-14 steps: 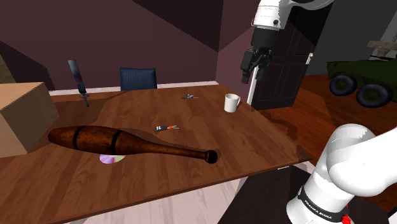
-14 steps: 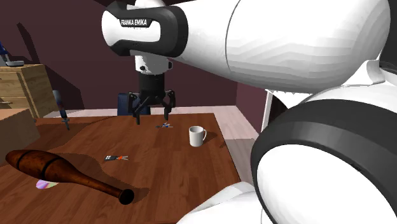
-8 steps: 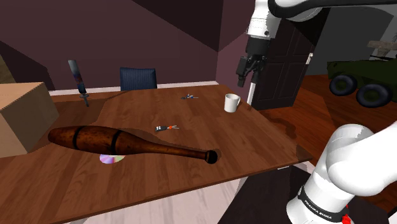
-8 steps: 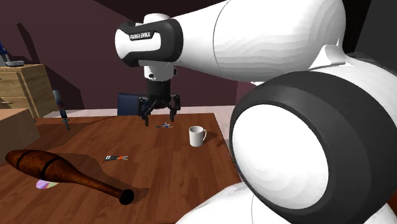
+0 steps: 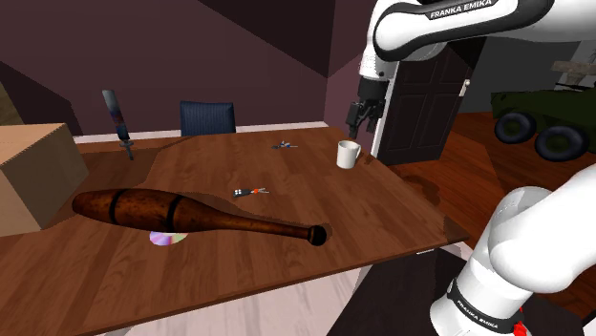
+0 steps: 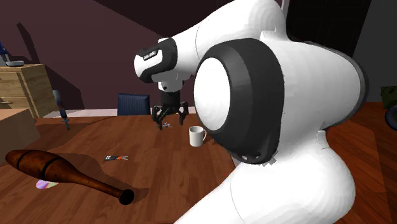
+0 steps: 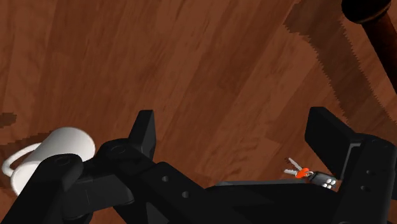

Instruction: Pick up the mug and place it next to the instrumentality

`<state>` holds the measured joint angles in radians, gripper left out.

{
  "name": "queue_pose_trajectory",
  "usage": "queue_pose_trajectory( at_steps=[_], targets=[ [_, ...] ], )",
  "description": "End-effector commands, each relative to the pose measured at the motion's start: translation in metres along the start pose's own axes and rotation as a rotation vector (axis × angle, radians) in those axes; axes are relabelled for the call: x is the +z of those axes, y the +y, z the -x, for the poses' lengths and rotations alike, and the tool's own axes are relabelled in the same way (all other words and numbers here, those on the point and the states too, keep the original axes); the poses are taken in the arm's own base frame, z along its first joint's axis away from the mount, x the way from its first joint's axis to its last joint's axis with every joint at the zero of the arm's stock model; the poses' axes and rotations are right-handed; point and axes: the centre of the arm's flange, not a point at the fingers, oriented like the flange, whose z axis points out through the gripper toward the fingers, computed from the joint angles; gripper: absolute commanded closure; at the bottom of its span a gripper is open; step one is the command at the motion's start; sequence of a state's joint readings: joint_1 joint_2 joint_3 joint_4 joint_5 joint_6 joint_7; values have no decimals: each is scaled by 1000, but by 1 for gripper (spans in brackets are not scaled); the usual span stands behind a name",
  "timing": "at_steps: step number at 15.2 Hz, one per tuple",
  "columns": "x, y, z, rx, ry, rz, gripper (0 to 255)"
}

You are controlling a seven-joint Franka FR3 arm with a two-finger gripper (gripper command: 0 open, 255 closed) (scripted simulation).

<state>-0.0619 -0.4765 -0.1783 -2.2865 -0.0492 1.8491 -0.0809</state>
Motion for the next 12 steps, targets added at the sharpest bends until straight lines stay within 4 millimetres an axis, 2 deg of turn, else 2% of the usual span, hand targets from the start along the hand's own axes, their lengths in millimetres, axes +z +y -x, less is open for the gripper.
queue_pose_trajectory(
  at_steps=[1,12],
  targets=[
    [12,14,-17,-2,-1,8,0],
    [87,100,-102,-10,-10,48,0]
  ],
)
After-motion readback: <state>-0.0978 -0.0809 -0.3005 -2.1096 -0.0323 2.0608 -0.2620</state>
